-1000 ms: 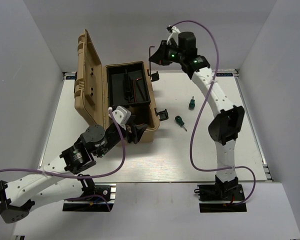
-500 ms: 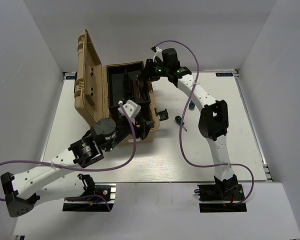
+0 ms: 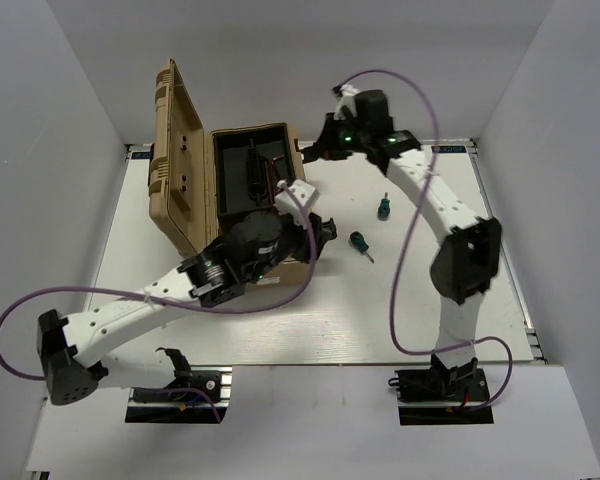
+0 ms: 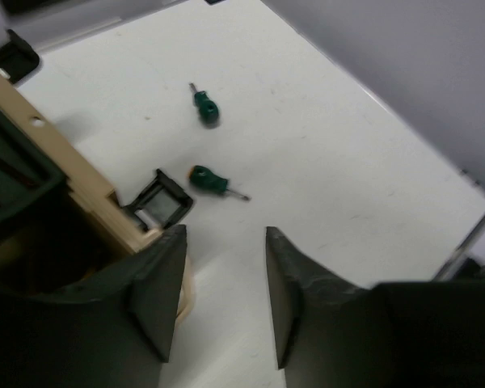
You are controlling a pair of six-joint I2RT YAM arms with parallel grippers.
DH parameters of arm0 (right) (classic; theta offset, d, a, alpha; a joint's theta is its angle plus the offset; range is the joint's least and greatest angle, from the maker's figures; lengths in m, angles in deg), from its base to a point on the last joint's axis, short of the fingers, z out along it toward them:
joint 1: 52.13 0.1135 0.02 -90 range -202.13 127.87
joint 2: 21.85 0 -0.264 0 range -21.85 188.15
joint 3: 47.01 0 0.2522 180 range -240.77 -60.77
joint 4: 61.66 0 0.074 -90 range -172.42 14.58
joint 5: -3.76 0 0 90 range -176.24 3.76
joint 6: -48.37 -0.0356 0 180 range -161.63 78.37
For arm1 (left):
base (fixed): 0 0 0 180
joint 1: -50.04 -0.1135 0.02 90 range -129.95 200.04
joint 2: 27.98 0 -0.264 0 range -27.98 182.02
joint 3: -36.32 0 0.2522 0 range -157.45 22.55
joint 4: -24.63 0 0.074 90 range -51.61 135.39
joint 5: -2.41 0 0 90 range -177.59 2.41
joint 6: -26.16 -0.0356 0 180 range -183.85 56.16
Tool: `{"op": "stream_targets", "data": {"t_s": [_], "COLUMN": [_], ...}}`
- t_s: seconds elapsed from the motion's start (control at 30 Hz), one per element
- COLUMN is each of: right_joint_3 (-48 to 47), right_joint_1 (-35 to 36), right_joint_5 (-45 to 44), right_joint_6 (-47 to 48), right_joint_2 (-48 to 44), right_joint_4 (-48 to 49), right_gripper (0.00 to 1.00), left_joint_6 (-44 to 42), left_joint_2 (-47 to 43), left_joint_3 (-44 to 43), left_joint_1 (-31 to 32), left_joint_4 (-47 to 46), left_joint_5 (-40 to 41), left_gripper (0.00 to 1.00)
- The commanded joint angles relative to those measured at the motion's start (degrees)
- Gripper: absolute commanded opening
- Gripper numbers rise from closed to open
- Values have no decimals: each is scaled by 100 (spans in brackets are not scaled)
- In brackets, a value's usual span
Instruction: Sort the tools into containers
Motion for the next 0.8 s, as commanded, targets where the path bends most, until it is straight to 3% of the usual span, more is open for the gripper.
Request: {"op": "stream_targets", "data": {"t_s": [0.0,0.07,0.1,0.13,0.2,0.27,0.3,0.33,0.37,0.4,0.47,0.53,0.67,0.77], "right_joint_3": [420,1034,1185,1491,2017,2301,2981,3266,3504,4246,4891,5174,5633,6037], "right_joint_1": [-497,-630,-839,-911,-1235,-1438,-1500,-1657,-1702,-1729,-1826,-1913,-2106,-2273], "right_joint_5": [-1578,-2527,-2741,-3187,-3035,-2954,-2858,-2535,-2488,-2418,-2339,-2356,-2365,-2347], "right_joint_6": [774,979,1058,1050,1259,1261,1313,1366,1401,1480,1472,1472,1332,1209], "right_joint_2": [-1419,-1911,-2080,-2195,-2538,-2792,-3028,-3335,-3495,-3836,-4469,-4812,-5271,-5587], "right_joint_4": [-205,-372,-556,-819,-1503,-1951,-2007,-1999,-1877,-1815,-1718,-1718,-1648,-1393], "right_gripper": [0,0,0,0,0,0,11,23,34,41,46,47,49,49], "left_joint_6": [581,810,1020,1118,1546,1943,2128,2382,2550,2708,3130,3394,4200,4590], "left_joint_2": [585,1303,1569,1824,2569,2985,3143,3476,3662,3864,4494,4901,5903,6326], "left_joint_3": [-689,-1330,-1820,-2042,-2664,-2939,-3071,-3160,-3300,-3667,-4308,-4705,-5996,-6175], "left_joint_1": [81,142,142,142,195,195,195,195,195,195,195,195,142,90], "left_joint_4": [361,755,914,1020,1432,1601,1602,1602,1602,1889,2337,2557,3515,3869], "left_joint_5": [165,166,244,306,586,640,701,702,650,649,737,790,1017,1106], "left_gripper": [52,38,18,11,3,3,10,28,33,42,71,77,76,76]}}
